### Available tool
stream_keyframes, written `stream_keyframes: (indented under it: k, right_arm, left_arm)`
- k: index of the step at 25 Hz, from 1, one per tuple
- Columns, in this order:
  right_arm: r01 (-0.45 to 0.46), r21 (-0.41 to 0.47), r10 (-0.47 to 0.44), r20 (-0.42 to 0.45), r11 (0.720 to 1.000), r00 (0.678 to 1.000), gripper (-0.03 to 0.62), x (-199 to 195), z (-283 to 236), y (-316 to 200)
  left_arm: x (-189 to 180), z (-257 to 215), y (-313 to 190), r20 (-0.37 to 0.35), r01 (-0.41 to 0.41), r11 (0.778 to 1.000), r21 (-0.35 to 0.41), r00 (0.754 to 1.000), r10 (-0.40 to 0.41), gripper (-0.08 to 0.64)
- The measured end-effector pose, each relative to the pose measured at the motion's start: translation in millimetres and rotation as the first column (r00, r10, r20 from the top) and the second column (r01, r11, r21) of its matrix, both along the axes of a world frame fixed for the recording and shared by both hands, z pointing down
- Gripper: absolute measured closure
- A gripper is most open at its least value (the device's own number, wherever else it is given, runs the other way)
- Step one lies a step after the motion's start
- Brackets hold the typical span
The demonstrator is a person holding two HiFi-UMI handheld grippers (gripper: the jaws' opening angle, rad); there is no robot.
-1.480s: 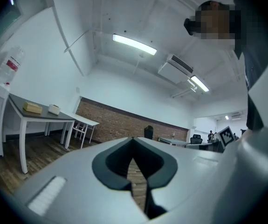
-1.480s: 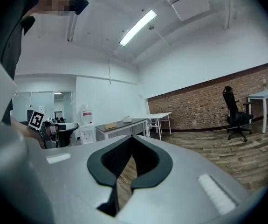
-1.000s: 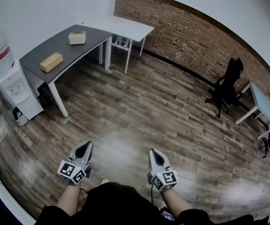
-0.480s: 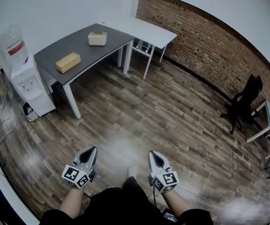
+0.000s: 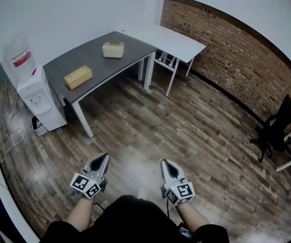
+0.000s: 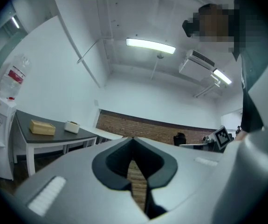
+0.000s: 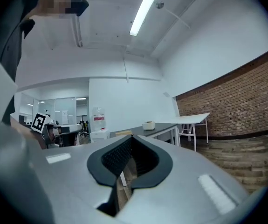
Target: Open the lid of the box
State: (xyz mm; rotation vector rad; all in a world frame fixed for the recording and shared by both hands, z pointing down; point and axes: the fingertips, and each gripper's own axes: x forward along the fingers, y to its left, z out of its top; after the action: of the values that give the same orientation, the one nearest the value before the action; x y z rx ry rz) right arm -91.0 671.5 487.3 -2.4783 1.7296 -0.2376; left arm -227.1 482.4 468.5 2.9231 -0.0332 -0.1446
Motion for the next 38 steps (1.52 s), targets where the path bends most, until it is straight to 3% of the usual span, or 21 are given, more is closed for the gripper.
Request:
stream_keyframes:
  k: [4, 10, 19, 25, 29, 33, 38]
  right_arm:
    - [0.043, -0.011, -0.043, -0.003, 0.999, 0.999, 0.591, 28, 3, -10]
    - [0.027, 0.003, -0.027, 0.033, 1.0, 0.999, 0.591, 83, 13, -7]
    - [0.054, -0.003, -0.054, 0.07, 0.999, 0.996, 0.591, 115, 28, -36]
    - [0.082, -0.022, -0.081, 0.028, 0.996, 0.996, 0.59, 140, 20, -79]
    - [0.046, -0.038, -0.047, -0.023, 0.998, 0.999, 0.589, 175, 11, -107]
    - [0.042, -0.015, -0.043, -0.049, 0.999, 0.998, 0.589, 202, -7, -158]
    - [0.064, -0.007, -0.064, -0.047, 0.998, 0.997, 0.589, 212, -11, -219]
  left_arm:
    - [37, -6, -12, -0.012, 0.044, 0.999, 0.003, 0.999, -0.044, 0.56]
    - [80, -5, -9, -0.009, 0.087, 0.995, 0.042, 0.996, -0.087, 0.56]
    - [92, 5, -38, 0.027, 0.165, 0.986, 0.021, 0.986, -0.166, 0.56]
    - [109, 12, -87, 0.012, 0.207, 0.978, 0.002, 0.978, -0.207, 0.56]
    - [140, 12, -126, -0.014, 0.201, 0.979, -0.007, 0.979, -0.202, 0.56]
    - [159, -2, -173, -0.044, 0.2, 0.98, 0.015, 0.979, -0.199, 0.56]
    - [163, -4, -232, -0.031, 0.213, 0.977, 0.017, 0.977, -0.212, 0.56]
